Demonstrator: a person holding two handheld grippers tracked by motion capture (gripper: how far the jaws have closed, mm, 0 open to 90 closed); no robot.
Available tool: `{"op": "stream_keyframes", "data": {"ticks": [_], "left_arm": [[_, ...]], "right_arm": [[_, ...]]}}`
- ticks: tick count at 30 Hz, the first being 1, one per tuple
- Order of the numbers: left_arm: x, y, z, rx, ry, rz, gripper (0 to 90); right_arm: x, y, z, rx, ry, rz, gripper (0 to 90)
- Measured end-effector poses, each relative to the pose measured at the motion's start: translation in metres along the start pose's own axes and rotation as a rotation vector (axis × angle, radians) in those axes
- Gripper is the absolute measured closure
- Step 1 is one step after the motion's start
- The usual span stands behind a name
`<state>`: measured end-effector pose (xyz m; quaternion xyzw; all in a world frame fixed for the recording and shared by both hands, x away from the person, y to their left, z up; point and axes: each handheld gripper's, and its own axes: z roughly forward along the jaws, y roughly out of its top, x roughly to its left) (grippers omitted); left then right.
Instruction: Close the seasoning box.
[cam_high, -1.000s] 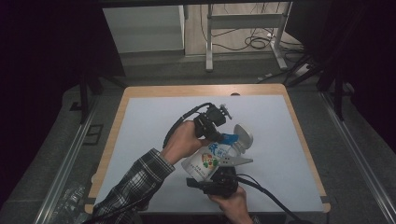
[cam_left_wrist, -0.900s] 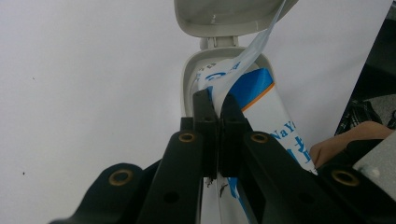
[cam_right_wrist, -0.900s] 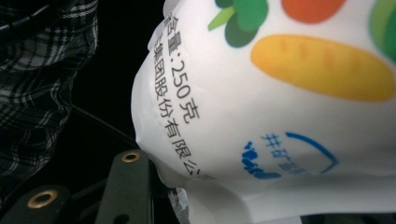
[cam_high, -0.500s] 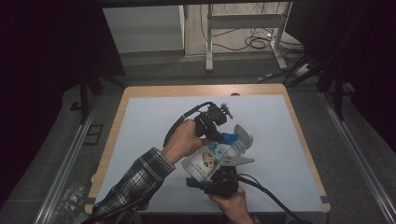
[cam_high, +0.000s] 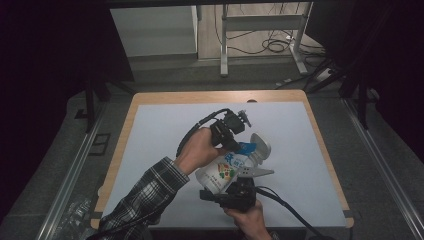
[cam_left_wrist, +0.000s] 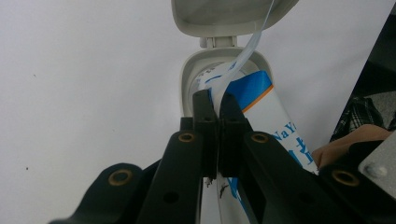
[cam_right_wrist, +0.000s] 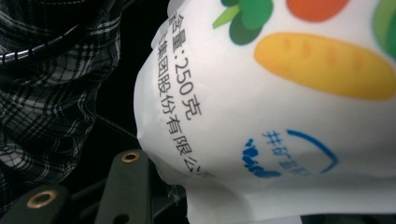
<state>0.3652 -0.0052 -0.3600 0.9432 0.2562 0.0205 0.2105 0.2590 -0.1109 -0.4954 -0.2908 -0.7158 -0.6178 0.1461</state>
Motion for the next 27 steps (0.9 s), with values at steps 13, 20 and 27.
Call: {"op": "stream_keyframes", "data": {"ticks": [13, 20, 27], "left_arm": [[-0.0009, 0.0011, 0.0016, 0.014, 0.001, 0.0, 89.0], [-0.0013, 0.0013, 0.0013, 0.017, 0.001, 0.0, 89.0], [-0.0016, 0.0014, 0.001, 0.019, 0.002, -0.001, 89.0]], "right_arm": [[0.0009, 0.0001, 0.0001, -0.007, 0.012, 0.005, 52.9], [0.0016, 0.0001, 0.0002, -0.009, 0.016, 0.004, 52.9], [0.0017, 0.0002, 0.0001, -0.01, 0.019, 0.005, 52.9]]}}
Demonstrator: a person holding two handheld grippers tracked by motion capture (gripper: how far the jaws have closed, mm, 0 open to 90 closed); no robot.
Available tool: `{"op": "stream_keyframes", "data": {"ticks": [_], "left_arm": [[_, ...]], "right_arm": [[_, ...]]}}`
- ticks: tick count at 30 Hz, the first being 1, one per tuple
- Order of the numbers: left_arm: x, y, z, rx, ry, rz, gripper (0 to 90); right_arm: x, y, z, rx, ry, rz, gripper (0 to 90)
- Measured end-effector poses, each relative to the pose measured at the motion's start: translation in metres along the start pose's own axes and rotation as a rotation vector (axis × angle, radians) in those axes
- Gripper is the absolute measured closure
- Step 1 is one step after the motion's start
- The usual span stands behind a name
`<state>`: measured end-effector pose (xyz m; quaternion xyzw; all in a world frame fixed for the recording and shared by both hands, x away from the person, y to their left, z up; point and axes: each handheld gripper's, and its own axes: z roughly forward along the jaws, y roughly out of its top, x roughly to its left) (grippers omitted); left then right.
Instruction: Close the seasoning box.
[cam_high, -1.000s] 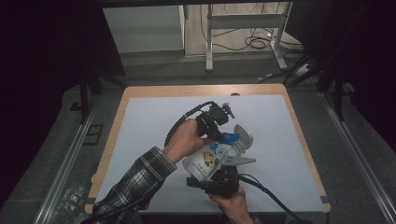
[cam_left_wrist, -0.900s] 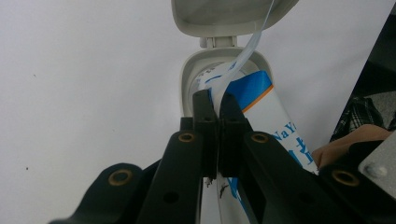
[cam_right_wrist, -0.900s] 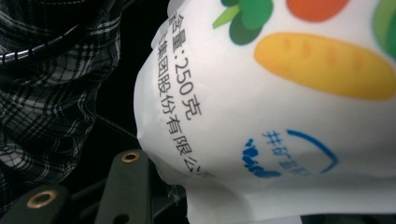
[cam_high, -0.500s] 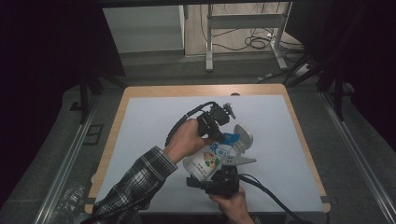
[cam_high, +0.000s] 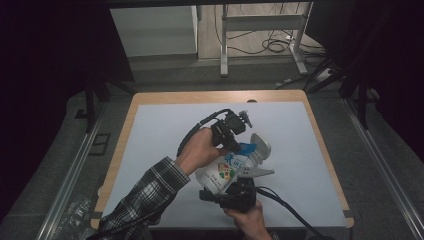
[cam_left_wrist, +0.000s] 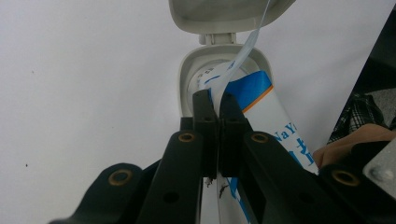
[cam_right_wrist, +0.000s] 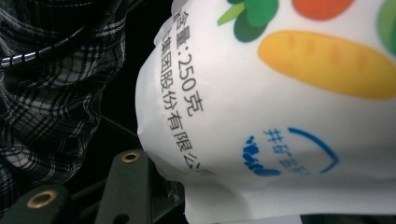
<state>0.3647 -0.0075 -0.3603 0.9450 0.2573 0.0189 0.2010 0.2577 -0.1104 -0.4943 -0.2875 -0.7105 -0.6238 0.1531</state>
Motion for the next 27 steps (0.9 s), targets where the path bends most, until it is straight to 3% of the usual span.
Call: {"op": "stream_keyframes", "data": {"ticks": [27], "left_arm": [[-0.0012, 0.0018, 0.0003, 0.018, 0.009, -0.001, 88.9]], "right_arm": [[0.001, 0.0007, -0.0005, -0.008, 0.02, 0.016, 53.0]]}}
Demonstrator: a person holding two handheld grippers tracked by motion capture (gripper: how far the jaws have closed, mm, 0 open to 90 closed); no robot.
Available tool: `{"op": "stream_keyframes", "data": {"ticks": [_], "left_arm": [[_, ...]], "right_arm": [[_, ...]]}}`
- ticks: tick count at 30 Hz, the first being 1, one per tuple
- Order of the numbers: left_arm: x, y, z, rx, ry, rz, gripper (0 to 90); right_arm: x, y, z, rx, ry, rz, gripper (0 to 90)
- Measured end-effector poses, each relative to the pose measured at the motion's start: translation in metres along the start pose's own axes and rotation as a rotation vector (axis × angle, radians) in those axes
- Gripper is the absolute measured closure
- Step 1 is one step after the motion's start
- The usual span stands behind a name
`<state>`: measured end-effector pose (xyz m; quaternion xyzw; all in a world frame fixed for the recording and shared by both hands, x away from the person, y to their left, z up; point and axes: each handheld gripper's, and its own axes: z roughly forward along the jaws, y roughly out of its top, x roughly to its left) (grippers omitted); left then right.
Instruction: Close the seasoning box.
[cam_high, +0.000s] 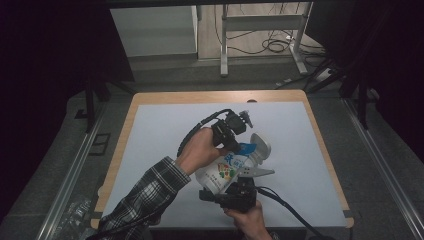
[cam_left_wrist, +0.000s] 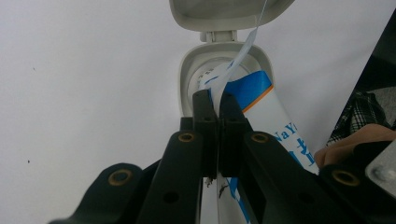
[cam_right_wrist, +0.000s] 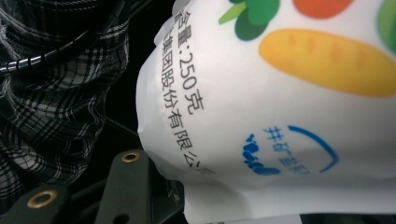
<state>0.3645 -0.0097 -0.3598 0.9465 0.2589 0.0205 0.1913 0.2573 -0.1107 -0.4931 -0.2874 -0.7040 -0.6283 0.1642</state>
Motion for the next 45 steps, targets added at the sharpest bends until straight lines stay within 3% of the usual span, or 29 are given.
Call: {"op": "stream_keyframes", "data": {"ticks": [45], "left_arm": [[0.0005, 0.003, 0.0029, 0.026, 0.0, -0.005, 88.9]], "right_arm": [[-0.0013, -0.0006, -0.0006, -0.014, 0.023, 0.029, 53.1]]}}
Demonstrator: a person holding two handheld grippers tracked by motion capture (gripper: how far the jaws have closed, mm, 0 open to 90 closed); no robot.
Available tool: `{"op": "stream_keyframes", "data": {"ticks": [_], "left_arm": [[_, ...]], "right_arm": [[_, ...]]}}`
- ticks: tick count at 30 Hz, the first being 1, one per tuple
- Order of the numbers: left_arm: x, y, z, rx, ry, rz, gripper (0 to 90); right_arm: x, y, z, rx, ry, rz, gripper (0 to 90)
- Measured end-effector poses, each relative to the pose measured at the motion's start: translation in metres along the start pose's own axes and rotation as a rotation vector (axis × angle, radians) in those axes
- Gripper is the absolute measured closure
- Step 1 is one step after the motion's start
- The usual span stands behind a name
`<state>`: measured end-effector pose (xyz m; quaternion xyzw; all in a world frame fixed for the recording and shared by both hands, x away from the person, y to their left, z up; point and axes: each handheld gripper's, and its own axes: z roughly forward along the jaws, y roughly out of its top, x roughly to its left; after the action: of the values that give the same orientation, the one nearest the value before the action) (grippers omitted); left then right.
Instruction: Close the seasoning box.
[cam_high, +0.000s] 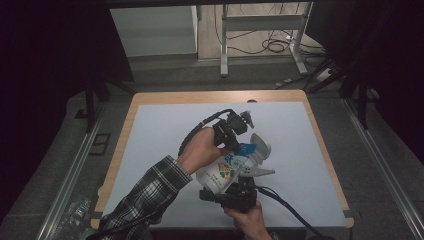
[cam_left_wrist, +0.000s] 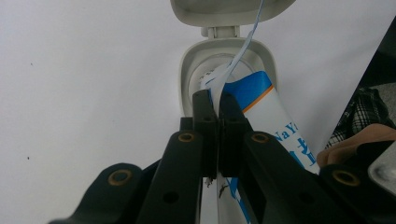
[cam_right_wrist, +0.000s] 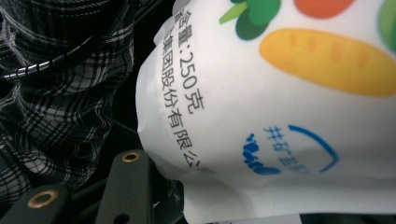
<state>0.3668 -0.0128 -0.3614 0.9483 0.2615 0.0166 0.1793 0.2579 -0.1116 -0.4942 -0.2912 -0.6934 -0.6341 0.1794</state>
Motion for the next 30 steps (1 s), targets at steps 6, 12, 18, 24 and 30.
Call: {"op": "stream_keyframes", "data": {"ticks": [6, 12, 18, 24, 30], "left_arm": [[0.0004, 0.0001, 0.0004, 0.003, -0.001, -0.004, 88.8], [0.001, 0.0002, 0.0009, 0.005, -0.002, -0.004, 88.7], [0.0017, 0.0, 0.0021, 0.007, -0.004, -0.005, 88.6], [0.0021, 0.0002, 0.0023, 0.01, -0.006, -0.004, 88.6], [0.0019, 0.0006, 0.0024, 0.013, -0.004, -0.003, 88.6]], "right_arm": [[-0.0003, 0.0002, -0.0004, 0.003, -0.002, 0.001, 53.2], [-0.0002, 0.0002, -0.0001, -0.003, 0.007, 0.011, 53.2], [-0.0003, 0.0002, -0.0001, -0.002, 0.01, 0.013, 53.3], [-0.0005, 0.0002, 0.0002, -0.004, 0.013, 0.017, 53.3], [-0.0005, 0.0002, 0.0001, -0.005, 0.013, 0.017, 53.4]]}}
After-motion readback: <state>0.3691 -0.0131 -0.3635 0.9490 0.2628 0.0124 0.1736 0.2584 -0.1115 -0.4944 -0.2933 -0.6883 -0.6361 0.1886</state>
